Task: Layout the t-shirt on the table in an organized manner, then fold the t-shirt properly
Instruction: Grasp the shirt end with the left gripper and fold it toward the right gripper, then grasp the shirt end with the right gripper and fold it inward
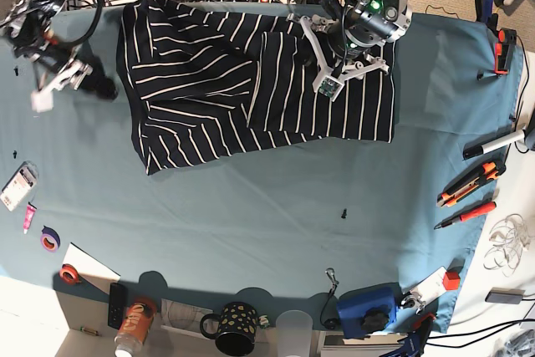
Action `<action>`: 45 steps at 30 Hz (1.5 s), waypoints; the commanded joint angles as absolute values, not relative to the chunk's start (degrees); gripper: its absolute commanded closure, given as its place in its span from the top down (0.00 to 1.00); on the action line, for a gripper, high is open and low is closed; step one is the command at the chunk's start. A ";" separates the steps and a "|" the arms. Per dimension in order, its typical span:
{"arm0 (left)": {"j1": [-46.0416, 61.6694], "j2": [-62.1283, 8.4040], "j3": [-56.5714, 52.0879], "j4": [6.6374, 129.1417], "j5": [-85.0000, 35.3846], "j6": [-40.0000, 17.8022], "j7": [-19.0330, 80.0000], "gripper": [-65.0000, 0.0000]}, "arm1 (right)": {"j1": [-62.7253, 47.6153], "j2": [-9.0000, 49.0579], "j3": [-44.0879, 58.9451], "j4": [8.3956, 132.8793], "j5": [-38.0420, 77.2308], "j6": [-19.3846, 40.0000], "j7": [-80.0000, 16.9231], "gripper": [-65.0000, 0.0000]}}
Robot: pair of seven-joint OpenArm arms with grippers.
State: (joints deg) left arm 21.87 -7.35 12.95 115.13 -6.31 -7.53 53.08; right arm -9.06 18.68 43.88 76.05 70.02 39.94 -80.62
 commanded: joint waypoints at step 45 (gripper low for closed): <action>21.76 -7.31 12.99 123.81 -10.76 -8.01 52.49 0.43 | -8.56 12.93 19.75 79.05 72.75 40.00 -80.00 0.59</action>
